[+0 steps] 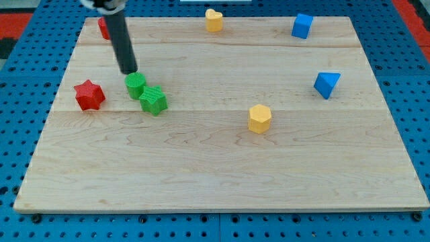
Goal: Push the green circle and the green star towards the bottom center
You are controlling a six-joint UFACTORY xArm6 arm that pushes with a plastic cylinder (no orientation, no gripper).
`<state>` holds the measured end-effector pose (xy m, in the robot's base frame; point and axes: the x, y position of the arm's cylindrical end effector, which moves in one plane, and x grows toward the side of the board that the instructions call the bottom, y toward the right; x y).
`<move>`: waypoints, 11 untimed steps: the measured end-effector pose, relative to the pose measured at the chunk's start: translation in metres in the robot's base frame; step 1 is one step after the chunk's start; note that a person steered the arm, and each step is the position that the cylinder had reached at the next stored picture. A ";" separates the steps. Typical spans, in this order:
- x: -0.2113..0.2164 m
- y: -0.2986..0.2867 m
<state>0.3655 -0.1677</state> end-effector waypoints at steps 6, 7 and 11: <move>0.065 0.009; 0.043 0.017; 0.088 0.095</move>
